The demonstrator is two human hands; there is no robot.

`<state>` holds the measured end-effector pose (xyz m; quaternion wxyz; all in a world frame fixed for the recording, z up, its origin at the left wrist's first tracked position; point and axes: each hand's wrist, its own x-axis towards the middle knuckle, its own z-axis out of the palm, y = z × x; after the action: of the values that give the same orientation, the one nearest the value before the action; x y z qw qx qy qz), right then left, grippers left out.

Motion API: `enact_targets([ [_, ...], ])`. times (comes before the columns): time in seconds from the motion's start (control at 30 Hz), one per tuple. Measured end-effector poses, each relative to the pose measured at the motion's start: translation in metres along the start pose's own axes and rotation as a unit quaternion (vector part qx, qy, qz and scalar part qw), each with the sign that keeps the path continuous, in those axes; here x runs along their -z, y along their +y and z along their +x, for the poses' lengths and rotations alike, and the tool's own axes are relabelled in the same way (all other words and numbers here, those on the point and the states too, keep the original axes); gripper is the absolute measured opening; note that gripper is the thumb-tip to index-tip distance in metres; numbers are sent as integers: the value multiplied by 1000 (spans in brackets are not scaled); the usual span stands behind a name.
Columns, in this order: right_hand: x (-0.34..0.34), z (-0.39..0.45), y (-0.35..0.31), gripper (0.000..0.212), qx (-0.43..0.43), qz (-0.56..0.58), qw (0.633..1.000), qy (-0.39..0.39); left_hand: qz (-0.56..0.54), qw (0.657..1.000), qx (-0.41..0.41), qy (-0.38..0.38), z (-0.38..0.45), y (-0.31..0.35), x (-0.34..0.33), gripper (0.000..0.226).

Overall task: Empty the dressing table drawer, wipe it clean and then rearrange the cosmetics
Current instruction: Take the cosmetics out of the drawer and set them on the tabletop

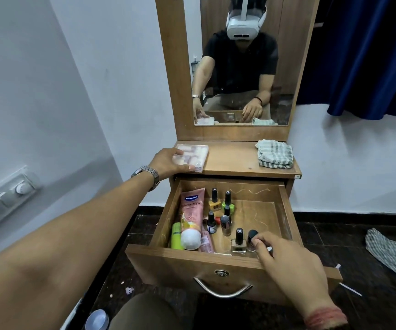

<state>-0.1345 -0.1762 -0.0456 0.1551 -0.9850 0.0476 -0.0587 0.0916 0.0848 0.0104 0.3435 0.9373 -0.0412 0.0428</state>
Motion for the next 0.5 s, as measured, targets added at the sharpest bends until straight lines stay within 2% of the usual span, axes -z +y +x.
enact_targets([
  [0.2, 0, 1, 0, 27, 4, 2, 1000, 0, 34, 999, 7, 29, 6, 1, -6, 77],
  [0.5, -1, 1, 2, 27, 4, 8, 1000, -4, 59, 998, 18, 15, 17, 1, -5, 75],
])
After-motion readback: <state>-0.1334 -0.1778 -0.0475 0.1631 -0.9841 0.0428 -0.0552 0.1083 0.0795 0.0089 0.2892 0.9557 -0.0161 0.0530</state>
